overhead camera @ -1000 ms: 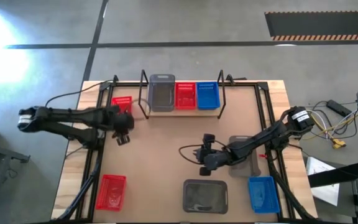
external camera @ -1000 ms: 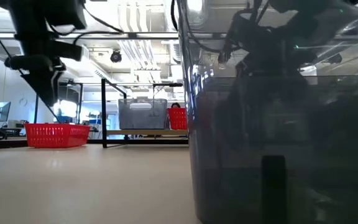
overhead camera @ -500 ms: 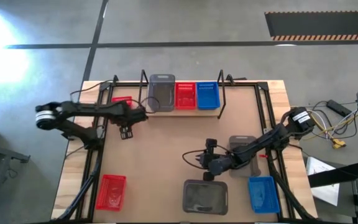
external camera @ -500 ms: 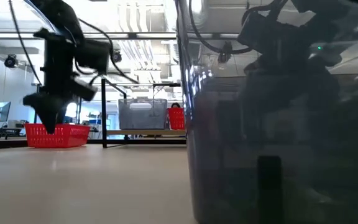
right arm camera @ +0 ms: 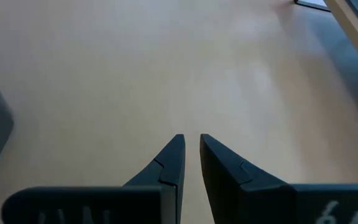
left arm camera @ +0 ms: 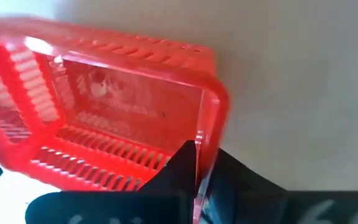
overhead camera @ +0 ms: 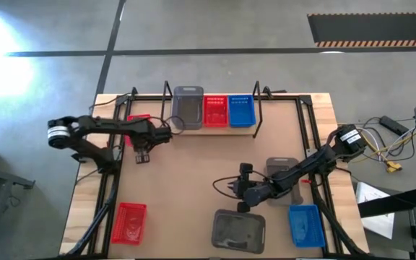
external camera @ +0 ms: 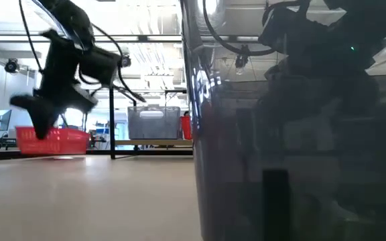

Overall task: Stack baskets on shelf by color
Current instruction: Stack the top red bin on the other red bin on the shelf

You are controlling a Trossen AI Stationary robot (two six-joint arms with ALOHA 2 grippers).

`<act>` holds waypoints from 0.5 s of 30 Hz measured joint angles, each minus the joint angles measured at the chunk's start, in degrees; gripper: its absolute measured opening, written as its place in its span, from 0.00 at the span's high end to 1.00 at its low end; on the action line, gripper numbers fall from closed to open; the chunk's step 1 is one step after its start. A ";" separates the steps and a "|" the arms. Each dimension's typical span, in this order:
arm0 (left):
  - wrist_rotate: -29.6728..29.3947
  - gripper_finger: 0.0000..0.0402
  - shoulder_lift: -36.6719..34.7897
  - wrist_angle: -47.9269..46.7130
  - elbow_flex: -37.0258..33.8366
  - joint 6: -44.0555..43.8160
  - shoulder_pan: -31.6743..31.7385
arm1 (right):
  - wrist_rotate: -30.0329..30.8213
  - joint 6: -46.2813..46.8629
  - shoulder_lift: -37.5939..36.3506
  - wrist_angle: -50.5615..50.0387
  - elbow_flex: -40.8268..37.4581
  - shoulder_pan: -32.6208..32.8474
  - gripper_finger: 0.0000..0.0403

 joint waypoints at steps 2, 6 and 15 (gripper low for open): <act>3.02 0.98 -2.43 -3.95 1.59 -0.29 -0.19 | 0.78 -0.11 0.00 0.00 0.00 0.00 0.89; 13.77 1.00 -7.38 -11.02 5.68 -0.21 -1.00 | 2.54 -0.55 -0.43 -0.20 0.00 0.07 0.89; 45.47 1.00 -14.63 -9.33 15.86 -6.47 -5.91 | 2.93 -1.03 -2.22 -4.24 0.00 0.28 0.89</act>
